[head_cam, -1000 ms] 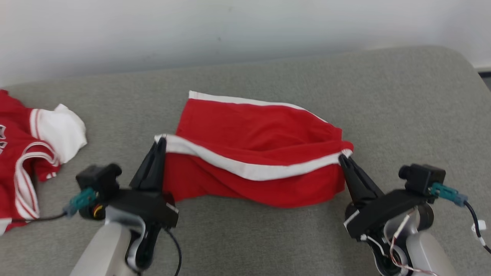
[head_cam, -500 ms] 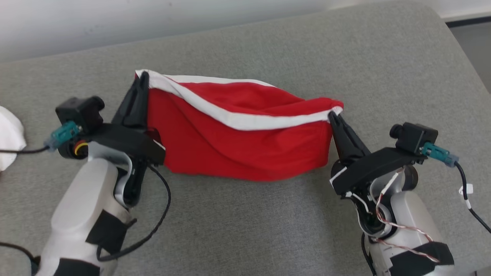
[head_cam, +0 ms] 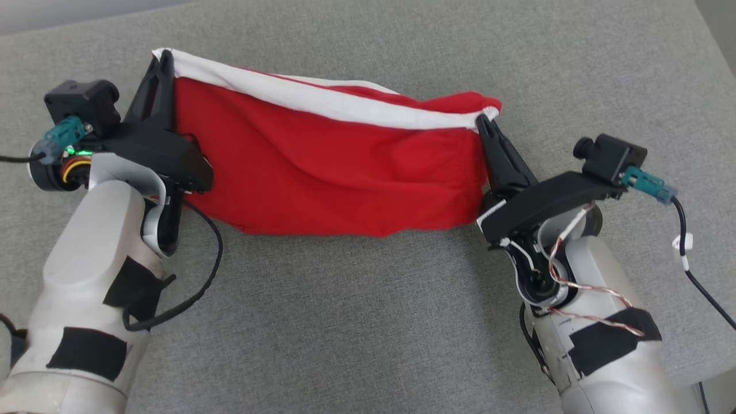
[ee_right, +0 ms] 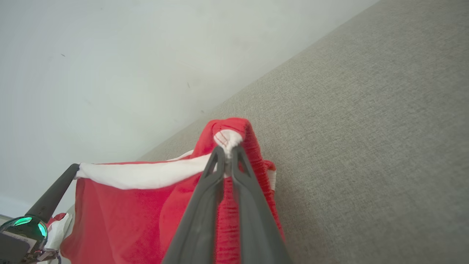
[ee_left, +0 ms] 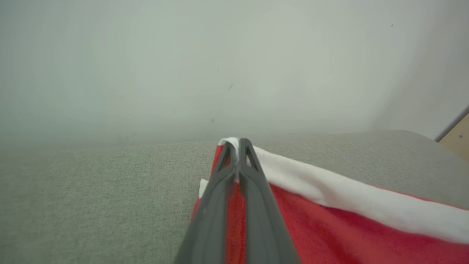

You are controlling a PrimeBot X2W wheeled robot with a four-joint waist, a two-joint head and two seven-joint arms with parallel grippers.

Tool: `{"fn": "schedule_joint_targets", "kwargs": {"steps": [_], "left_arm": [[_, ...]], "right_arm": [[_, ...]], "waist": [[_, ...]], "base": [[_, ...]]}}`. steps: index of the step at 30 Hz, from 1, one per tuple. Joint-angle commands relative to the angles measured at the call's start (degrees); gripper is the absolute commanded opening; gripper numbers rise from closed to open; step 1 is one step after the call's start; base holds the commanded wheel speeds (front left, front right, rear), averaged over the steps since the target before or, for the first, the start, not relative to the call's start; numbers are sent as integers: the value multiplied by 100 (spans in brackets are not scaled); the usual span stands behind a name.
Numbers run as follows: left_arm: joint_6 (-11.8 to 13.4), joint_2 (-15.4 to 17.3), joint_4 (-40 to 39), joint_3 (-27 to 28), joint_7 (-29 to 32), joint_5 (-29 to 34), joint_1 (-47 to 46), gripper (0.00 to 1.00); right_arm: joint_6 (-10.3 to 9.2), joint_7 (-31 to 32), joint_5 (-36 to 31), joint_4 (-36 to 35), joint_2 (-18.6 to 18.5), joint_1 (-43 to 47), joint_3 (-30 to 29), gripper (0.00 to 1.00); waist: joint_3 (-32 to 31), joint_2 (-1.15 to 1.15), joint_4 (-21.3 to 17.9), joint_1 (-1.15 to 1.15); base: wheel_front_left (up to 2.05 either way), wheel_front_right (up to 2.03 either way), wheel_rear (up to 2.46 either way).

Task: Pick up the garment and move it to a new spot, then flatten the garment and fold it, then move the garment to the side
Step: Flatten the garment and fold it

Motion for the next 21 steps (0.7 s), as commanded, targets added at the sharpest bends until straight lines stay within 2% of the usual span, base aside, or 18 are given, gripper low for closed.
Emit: {"fn": "schedule_joint_targets", "kwargs": {"steps": [1,9,10,11,12,13,14,15,16,17,21], "left_arm": [[-25,41,131,-32,-27,31,-125,0],[-86,84,677,-133,-96,156,-491,0],[-109,92,739,-144,-110,189,-540,0],[-134,102,811,-157,-121,216,-601,0],[-130,102,872,-158,-134,220,-638,0],[-139,108,938,-170,-136,249,-669,0],[-144,110,1001,-175,-145,268,-703,0],[-140,104,1059,-185,-153,294,-725,24],[-116,100,1118,-191,-160,313,-756,59],[-89,100,1182,-197,-166,337,-784,100],[-97,74,1421,-238,-168,352,-775,100]], "right_arm": [[2,-80,5,92,17,-142,56,0],[2,-279,324,543,16,-563,392,0],[2,-301,397,606,16,-608,454,20],[2,-318,499,655,17,-651,531,44],[2,-335,562,720,17,-692,603,46],[2,-373,624,796,16,-738,667,63],[2,-410,696,860,16,-773,726,100],[2,-449,736,932,16,-800,770,100],[2,-503,778,1007,16,-843,810,100],[2,-557,827,1070,16,-883,850,100],[2,-829,845,1363,15,-994,820,100]], "waist": [[101,-1,-28,-1],[178,-1,-77,-1],[178,-1,-85,-1],[175,-1,-99,-1],[169,-1,-111,-1],[154,-1,-126,-1],[138,-1,-137,-1],[122,-1,-147,-1],[113,-1,-153,-1],[104,-1,-160,-1],[56,-1,-177,-1]], "base": [[0,0,0],[0,0,0],[0,0,0],[0,0,0],[0,0,0],[0,0,0],[0,0,0],[0,0,0],[0,0,0],[0,0,0],[0,0,0]]}}
